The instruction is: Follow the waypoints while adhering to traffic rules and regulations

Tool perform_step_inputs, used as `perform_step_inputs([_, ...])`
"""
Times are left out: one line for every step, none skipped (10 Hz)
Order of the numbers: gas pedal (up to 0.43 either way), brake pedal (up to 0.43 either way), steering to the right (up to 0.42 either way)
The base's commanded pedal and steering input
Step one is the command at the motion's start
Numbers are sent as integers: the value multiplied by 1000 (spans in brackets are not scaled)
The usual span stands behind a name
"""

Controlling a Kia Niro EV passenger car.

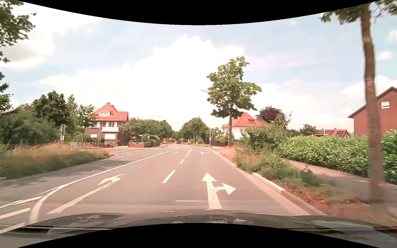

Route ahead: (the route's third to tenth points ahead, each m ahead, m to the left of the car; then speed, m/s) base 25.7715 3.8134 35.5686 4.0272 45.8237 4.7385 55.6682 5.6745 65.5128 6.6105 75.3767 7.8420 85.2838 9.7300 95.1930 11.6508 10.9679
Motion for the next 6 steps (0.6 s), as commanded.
perform_step_inputs([248,0,-5])
perform_step_inputs([248,0,-9])
perform_step_inputs([248,0,-9])
perform_step_inputs([240,0,-9])
perform_step_inputs([240,0,-7])
perform_step_inputs([240,0,-6])
